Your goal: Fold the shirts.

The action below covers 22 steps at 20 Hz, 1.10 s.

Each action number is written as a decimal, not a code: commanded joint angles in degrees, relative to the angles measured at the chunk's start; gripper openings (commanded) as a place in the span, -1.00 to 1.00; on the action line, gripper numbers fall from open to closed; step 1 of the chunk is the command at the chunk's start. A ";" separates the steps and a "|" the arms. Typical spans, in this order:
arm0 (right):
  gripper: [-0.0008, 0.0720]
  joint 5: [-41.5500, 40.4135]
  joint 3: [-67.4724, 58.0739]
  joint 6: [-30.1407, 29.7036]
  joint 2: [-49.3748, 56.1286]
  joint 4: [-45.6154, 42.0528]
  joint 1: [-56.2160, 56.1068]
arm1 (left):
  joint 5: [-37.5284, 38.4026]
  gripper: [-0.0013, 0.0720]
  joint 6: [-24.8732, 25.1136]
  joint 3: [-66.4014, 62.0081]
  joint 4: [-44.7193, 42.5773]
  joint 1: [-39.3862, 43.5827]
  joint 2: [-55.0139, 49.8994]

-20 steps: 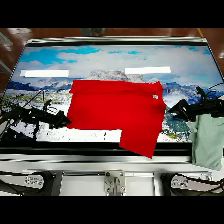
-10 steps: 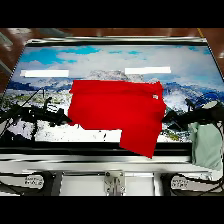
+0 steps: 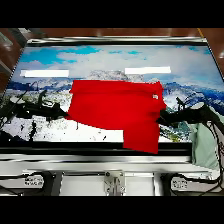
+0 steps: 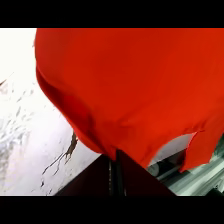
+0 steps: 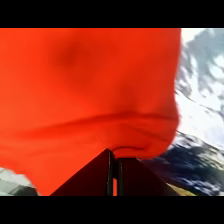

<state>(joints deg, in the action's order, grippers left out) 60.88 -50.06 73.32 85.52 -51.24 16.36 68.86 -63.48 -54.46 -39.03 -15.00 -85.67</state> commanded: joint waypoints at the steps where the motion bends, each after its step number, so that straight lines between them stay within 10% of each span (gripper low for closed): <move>1: -0.81 -0.55 -4.11 -9.60 -8.20 6.12 -0.48 | -3.19 -0.88 1.95 -6.69 0.04 -0.09 7.30; 9: -0.81 -10.91 -42.21 -10.38 -42.62 0.70 -0.46 | -6.95 -0.87 1.70 -46.73 -3.76 -0.20 37.86; 13: -0.81 -4.63 -51.82 0.00 -53.48 -14.49 -0.46 | -6.78 -0.87 -10.14 -53.20 -22.51 -0.22 50.45; 22: -0.81 16.94 -52.24 7.21 -55.89 -22.43 -0.46 | 11.28 -0.87 -8.41 -50.56 -33.44 -0.22 54.21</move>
<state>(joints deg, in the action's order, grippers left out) 68.79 -101.84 78.94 28.40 -71.64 15.92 75.16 -73.30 -106.30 -69.76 -15.18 -31.16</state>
